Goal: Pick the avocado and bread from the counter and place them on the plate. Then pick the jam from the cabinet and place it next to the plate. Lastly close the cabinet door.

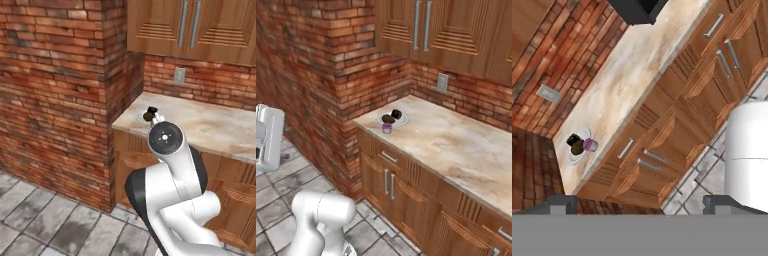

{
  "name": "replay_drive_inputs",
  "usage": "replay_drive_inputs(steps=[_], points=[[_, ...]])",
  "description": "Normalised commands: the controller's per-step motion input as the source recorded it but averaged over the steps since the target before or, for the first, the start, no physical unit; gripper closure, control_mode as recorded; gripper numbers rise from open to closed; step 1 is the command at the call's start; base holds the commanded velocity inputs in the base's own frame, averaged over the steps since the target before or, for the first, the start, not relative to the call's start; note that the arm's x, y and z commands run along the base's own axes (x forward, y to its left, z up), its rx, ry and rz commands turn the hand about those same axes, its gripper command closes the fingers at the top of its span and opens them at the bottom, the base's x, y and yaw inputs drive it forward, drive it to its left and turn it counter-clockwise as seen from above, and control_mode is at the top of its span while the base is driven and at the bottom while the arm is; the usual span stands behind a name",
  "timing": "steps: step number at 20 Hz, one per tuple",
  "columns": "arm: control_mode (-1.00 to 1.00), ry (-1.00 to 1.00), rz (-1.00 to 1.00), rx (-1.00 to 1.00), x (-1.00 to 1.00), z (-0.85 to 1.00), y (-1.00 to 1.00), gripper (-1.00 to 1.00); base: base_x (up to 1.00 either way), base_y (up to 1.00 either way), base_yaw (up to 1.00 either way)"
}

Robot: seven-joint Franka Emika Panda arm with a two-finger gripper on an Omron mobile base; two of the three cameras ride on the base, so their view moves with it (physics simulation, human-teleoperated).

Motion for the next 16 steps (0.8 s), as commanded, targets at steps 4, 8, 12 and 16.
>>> replay_drive_inputs(steps=[4, 8, 12, 16], points=[[1.0, 0.0, 0.0, 0.0, 0.0, 0.0, 0.0, -1.0, -0.31, -0.25, 0.43], [1.0, 0.0, 0.0, 0.0, 0.0, 0.0, 0.0, -1.0, -0.29, -0.25, 0.46], [1.0, 0.0, 0.0, 0.0, 0.0, 0.0, 0.0, -1.0, -0.3, -0.22, 0.48], [1.0, 0.0, 0.0, 0.0, 0.0, 0.0, 0.0, -1.0, -0.23, -0.16, 0.48]])
